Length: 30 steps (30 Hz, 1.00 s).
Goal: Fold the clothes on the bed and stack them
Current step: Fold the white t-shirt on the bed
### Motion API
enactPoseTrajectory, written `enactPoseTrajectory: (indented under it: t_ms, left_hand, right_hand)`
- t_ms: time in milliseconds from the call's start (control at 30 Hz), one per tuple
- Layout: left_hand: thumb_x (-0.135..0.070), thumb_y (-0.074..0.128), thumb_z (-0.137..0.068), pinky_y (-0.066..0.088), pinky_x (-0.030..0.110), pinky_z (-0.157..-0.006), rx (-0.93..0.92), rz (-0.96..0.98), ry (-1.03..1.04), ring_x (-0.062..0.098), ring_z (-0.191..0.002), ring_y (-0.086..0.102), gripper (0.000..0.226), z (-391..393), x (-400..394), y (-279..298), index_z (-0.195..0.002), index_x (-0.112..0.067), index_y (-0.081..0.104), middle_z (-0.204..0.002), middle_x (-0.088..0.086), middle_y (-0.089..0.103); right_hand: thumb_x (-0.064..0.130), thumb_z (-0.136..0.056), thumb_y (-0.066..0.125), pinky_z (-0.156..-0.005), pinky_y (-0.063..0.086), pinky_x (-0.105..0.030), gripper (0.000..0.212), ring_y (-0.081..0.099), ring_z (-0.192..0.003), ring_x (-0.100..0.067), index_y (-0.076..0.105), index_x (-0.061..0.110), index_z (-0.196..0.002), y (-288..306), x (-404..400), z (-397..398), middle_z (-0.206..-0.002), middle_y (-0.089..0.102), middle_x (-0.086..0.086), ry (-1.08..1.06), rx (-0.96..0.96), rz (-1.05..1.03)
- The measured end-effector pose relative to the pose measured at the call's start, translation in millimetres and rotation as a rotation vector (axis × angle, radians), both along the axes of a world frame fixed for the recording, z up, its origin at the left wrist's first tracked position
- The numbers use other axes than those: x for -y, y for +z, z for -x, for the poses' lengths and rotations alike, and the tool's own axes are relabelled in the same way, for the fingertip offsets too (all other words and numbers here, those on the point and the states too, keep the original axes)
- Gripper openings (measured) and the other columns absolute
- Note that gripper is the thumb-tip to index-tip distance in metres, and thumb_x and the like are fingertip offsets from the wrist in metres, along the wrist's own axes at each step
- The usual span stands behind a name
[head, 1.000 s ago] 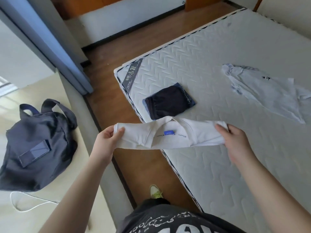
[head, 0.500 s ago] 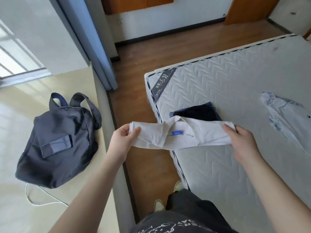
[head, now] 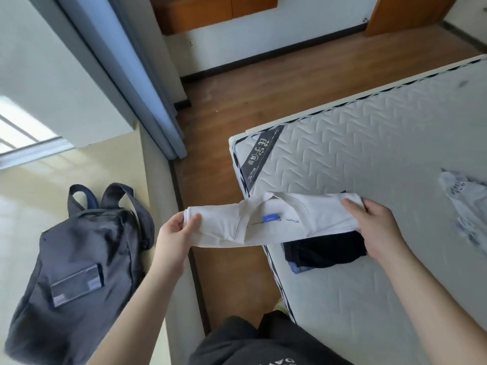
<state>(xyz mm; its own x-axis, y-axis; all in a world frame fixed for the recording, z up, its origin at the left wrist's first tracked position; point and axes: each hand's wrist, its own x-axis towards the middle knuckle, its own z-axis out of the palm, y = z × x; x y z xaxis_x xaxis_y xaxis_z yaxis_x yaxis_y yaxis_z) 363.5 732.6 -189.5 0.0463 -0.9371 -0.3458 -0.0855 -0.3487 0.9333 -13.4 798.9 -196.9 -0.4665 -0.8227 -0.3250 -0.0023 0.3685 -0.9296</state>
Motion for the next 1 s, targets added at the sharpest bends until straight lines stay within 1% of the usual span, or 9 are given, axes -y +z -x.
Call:
enactPoseTrajectory:
  t_ms: [133, 300, 400, 533, 633, 767, 833, 933, 1000]
  left_hand:
    - [-0.029, 0.064, -0.093, 0.053, 0.02, -0.066, -0.02, -0.022, 0.041, 0.016, -0.087, 0.071, 0.018, 6.9, 41.8, -0.3, -0.105, -0.018, 0.072, -0.097, 0.001, 0.075]
    - [-0.027, 0.065, -0.094, 0.055, 0.038, -0.084, -0.069, -0.059, 0.0, 0.023, -0.094, 0.071, 0.017, 26.7, 110.9, -11.4, -0.105, -0.017, 0.072, -0.1, 0.005, 0.075]
    - [-0.027, 0.066, -0.093, 0.056, 0.038, -0.082, -0.065, -0.077, -0.007, 0.02, -0.087, 0.072, 0.011, 36.5, 166.7, -27.1, -0.097, -0.021, 0.074, -0.096, 0.003, 0.075]
    - [-0.026, 0.066, -0.092, 0.057, 0.043, -0.084, -0.052, -0.112, 0.011, 0.023, -0.086, 0.071, 0.01, 55.4, 249.0, -47.2, -0.094, -0.021, 0.074, -0.091, 0.002, 0.075]
    - [-0.026, 0.065, -0.092, 0.056, 0.045, -0.086, -0.04, -0.103, 0.013, 0.022, -0.085, 0.07, 0.011, 72.6, 304.7, -53.9, -0.088, -0.025, 0.075, -0.088, 0.0, 0.075]
    - [-0.03, 0.065, -0.091, 0.057, 0.042, -0.088, -0.026, -0.096, 0.103, 0.02, -0.091, 0.07, 0.009, 92.9, 369.3, -63.3, -0.087, -0.028, 0.074, -0.089, -0.004, 0.074]
    - [-0.031, 0.066, -0.091, 0.058, 0.038, -0.085, -0.038, -0.077, 0.121, 0.018, -0.09, 0.07, 0.008, 103.2, 393.8, -65.6, -0.089, -0.028, 0.073, -0.091, -0.005, 0.074]
    - [-0.031, 0.066, -0.091, 0.058, 0.032, -0.077, -0.094, -0.056, 0.153, 0.015, -0.09, 0.071, 0.008, 117.5, 419.3, -79.9, -0.09, -0.029, 0.074, -0.095, -0.004, 0.075]
    - [-0.029, 0.066, -0.092, 0.057, 0.031, -0.079, -0.154, -0.105, 0.178, 0.016, -0.094, 0.071, 0.01, 127.9, 430.5, -99.9, -0.098, -0.025, 0.073, -0.102, -0.001, 0.074]
  right_hand:
    - [0.042, -0.081, 0.07, -0.096, 0.049, -0.048, 0.024, 0.069, -0.101, -0.027, 0.075, 0.023, -0.095, 9.1, 47.2, 14.7, -0.096, 0.075, -0.003, 0.007, 0.011, 0.036]
    - [0.037, -0.082, 0.068, -0.089, 0.052, -0.041, 0.019, 0.069, -0.098, -0.028, 0.075, 0.023, -0.093, 5.0, 122.9, 23.1, -0.094, 0.075, -0.004, -0.032, -0.02, 0.006]
    - [0.025, -0.083, 0.068, -0.089, 0.051, -0.042, 0.01, 0.067, -0.101, -0.033, 0.076, 0.022, -0.087, -12.6, 176.5, 24.6, -0.095, 0.075, -0.009, -0.142, 0.003, -0.027]
    - [0.031, -0.08, 0.068, -0.081, 0.049, -0.038, 0.016, 0.067, -0.098, -0.034, 0.075, 0.019, -0.086, -32.1, 254.1, 29.2, -0.095, 0.074, -0.011, -0.168, -0.003, -0.094]
    - [0.032, -0.082, 0.068, -0.073, 0.051, -0.036, 0.014, 0.067, -0.087, -0.025, 0.073, 0.02, -0.086, -40.8, 313.9, 41.0, -0.093, 0.072, -0.007, -0.15, -0.004, -0.136]
    - [0.027, -0.085, 0.068, -0.062, 0.052, -0.023, 0.009, 0.064, -0.076, -0.013, 0.071, 0.02, -0.088, -47.8, 391.2, 65.7, -0.085, 0.069, 0.001, -0.168, -0.012, -0.119]
    - [0.027, -0.087, 0.066, -0.064, 0.052, -0.025, 0.007, 0.062, -0.076, -0.012, 0.07, 0.021, -0.088, -48.2, 423.9, 79.4, -0.086, 0.067, 0.001, -0.166, -0.03, -0.116]
    - [0.028, -0.089, 0.064, -0.056, 0.045, -0.021, 0.017, 0.055, -0.069, -0.014, 0.07, 0.014, -0.095, -57.7, 463.9, 104.1, -0.082, 0.062, -0.001, -0.117, -0.075, -0.098]
    - [0.03, -0.09, 0.063, -0.054, 0.043, -0.018, 0.019, 0.053, -0.067, -0.014, 0.07, 0.013, -0.095, -73.2, 479.3, 123.7, -0.077, 0.06, 0.0, -0.071, -0.116, -0.105]
